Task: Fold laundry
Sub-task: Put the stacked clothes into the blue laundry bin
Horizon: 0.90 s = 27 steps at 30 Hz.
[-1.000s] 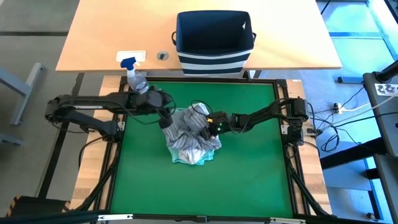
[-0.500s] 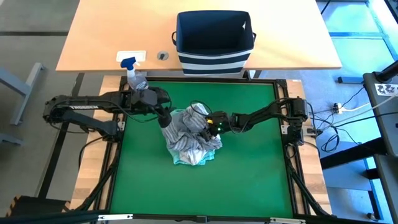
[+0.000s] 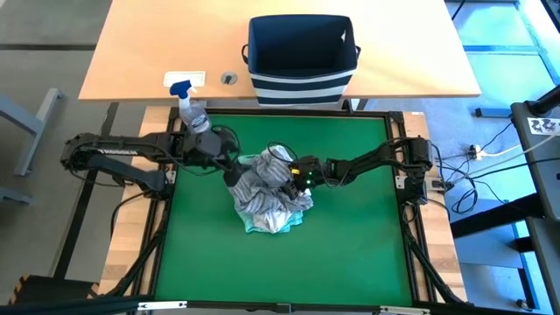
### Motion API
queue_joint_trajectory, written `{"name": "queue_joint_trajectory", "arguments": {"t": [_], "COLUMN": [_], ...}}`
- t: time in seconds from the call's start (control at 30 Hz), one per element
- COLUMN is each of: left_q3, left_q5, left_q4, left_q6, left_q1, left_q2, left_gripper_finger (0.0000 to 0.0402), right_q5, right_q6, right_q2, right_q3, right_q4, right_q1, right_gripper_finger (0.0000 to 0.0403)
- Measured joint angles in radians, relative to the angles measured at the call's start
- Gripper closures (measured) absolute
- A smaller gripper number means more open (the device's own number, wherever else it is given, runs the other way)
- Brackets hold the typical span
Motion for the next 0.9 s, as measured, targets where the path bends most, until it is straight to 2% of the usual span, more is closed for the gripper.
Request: {"name": "queue_joint_trajectory", "arguments": {"t": [0.1, 0.23, 0.3, 0.4, 0.5, 0.63, 0.8, 0.9], "left_q3": [0.0, 0.0, 0.0, -0.015, -0.085, -0.222, -0.399, -0.484], "left_q5": [0.074, 0.079, 0.073, 0.092, 0.142, 0.153, 0.131, 0.134], "left_q4": [0.023, 0.004, -0.068, -0.268, -0.342, -0.184, 0.148, 0.263], "left_q6": [-0.082, -0.246, -0.377, -0.643, -0.833, -0.964, -1.022, -1.059], "left_q1": [-0.023, -0.039, -0.046, -0.075, -0.113, -0.143, -0.133, -0.128], "left_q2": [0.0, 0.014, 0.025, 0.05, 0.069, 0.073, 0.074, 0.089], "left_gripper_finger": [0.001, 0.0009, 0.0009, 0.0012, 0.0013, 0.0013, 0.0014, 0.0014], "right_q5": [-0.003, -0.009, -0.01, -0.016, -0.018, -0.02, -0.022, -0.028], "right_q6": [-0.005, -0.016, -0.019, -0.021, -0.021, -0.027, -0.031, -0.039], "right_q2": [0.0, 0.0, 0.0, 0.0, 0.0, 0.001, 0.001, 0.001], "right_q3": [0.0, 0.0, 0.0, 0.0, 0.0, 0.0, 0.0, 0.0], "right_q4": [0.0, 0.001, 0.002, 0.002, 0.003, 0.007, 0.007, 0.007], "right_q1": [0.0, 0.0, 0.0, 0.0, 0.0, 0.0, 0.0, 0.0], "right_gripper_finger": [0.0234, 0.0234, 0.0234, 0.0234, 0.0234, 0.0234, 0.0234, 0.0234]}}
